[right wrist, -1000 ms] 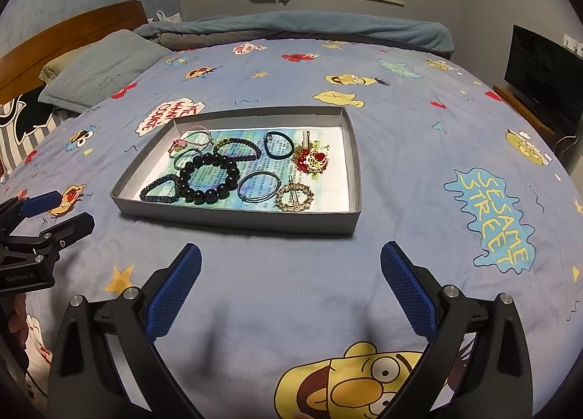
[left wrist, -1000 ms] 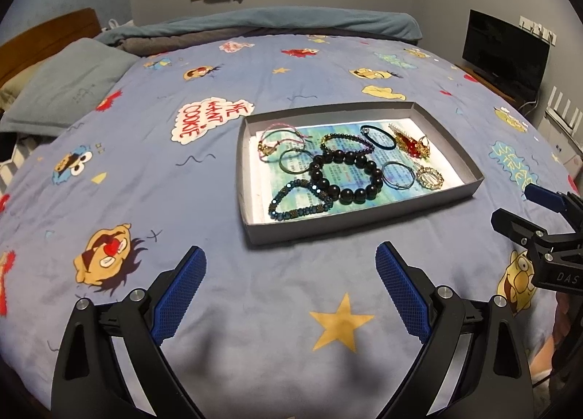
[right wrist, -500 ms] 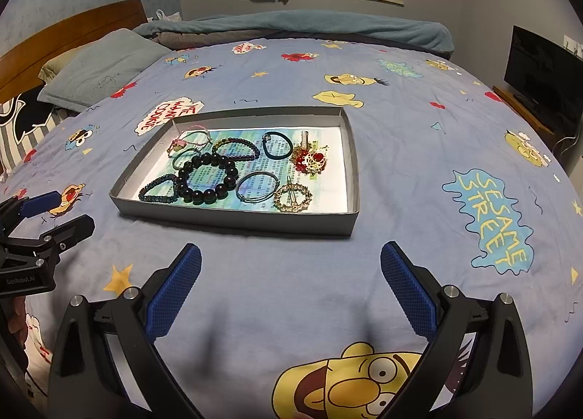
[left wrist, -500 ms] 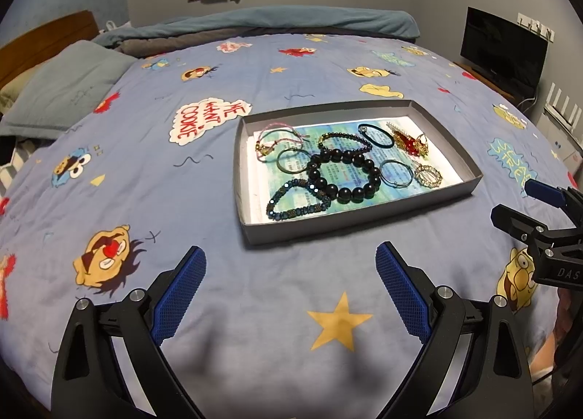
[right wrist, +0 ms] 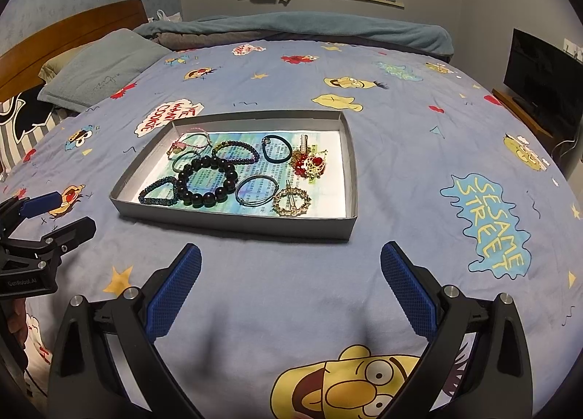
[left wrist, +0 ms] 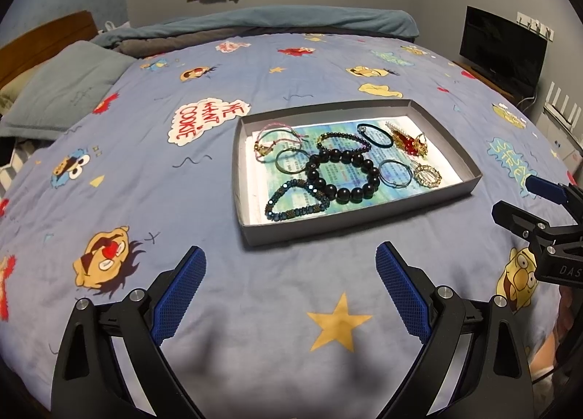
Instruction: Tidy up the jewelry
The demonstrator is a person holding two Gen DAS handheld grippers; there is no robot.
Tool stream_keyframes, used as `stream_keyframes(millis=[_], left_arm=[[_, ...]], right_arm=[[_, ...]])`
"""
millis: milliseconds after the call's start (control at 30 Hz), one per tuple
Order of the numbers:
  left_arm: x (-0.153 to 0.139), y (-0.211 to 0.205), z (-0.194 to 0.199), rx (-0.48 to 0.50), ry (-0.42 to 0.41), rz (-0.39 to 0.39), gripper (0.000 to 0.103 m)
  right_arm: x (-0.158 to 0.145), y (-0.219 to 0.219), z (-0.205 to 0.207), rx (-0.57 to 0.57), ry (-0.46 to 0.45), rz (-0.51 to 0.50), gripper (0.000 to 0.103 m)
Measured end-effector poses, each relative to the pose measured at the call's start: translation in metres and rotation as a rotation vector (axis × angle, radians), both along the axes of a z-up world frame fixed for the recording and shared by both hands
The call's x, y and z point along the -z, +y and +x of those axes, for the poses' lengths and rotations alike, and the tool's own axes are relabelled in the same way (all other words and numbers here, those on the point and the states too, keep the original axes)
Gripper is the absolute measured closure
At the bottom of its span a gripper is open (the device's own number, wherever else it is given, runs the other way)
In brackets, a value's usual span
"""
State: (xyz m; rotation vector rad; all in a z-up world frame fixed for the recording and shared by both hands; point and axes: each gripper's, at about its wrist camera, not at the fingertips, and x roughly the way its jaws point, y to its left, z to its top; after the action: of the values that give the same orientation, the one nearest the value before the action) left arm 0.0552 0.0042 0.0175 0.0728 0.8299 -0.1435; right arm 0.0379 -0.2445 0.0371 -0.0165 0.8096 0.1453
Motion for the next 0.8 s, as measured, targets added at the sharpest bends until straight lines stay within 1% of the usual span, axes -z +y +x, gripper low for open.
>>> stream_keyframes(millis=[800], left_arm=[[0.0005,-0.0005,0.0005,0.001,0.004,-0.002,0.009]], right_arm=[[-0.0013,-0.0010,0.0006,0.001,0.003,-0.001,0.006]])
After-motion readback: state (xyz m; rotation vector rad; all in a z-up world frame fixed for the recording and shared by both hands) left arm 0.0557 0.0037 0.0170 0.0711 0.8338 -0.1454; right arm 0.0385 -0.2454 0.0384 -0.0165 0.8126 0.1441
